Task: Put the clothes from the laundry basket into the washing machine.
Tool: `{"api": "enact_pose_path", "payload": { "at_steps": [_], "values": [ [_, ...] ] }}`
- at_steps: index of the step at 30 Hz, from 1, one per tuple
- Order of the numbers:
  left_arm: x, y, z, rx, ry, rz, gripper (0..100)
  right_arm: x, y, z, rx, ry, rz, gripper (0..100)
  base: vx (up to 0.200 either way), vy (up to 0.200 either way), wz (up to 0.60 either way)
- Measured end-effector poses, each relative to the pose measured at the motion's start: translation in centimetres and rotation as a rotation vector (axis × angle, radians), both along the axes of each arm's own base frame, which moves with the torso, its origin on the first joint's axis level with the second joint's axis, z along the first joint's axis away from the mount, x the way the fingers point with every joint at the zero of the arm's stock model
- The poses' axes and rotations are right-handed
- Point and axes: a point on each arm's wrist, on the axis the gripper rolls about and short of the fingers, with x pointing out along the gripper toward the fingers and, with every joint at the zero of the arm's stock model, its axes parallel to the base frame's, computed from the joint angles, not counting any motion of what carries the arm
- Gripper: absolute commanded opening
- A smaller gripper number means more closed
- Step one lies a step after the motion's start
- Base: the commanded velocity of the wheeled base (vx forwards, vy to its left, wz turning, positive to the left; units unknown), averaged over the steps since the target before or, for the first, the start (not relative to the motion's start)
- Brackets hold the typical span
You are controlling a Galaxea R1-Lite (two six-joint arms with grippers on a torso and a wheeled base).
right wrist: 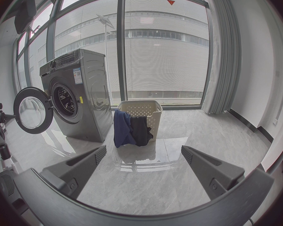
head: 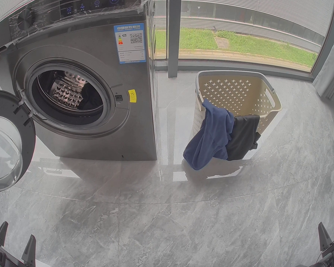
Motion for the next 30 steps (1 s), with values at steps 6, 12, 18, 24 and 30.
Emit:
{"api": "enact_pose_path", "payload": {
  "at_steps": [6, 12, 18, 24, 30],
  "values": [
    [0.00, 0.00, -0.01, -0.002, 0.001, 0.000, 100, 0.00, 0.00, -0.01, 0.000, 0.001, -0.001, 100, 0.000, -0.200, 0.00],
    [0.01, 0.00, -0.01, -0.003, 0.002, 0.000, 100, 0.01, 0.00, 0.00, 0.000, 0.001, -0.001, 100, 0.000, -0.200, 0.00],
    [0.01, 0.01, 0.00, -0.005, 0.001, 0.002, 100, 0.01, 0.00, 0.00, 0.000, 0.001, 0.000, 100, 0.000, 0.000, 0.00],
    [0.01, 0.01, -0.01, -0.004, 0.002, 0.002, 100, 0.01, 0.00, -0.01, 0.000, 0.001, 0.000, 100, 0.200, -0.100, 0.00],
    [0.01, 0.01, -0.01, -0.003, 0.002, 0.002, 100, 0.01, 0.00, 0.00, 0.000, 0.001, 0.000, 100, 0.200, 0.000, 0.00]
  ]
}}
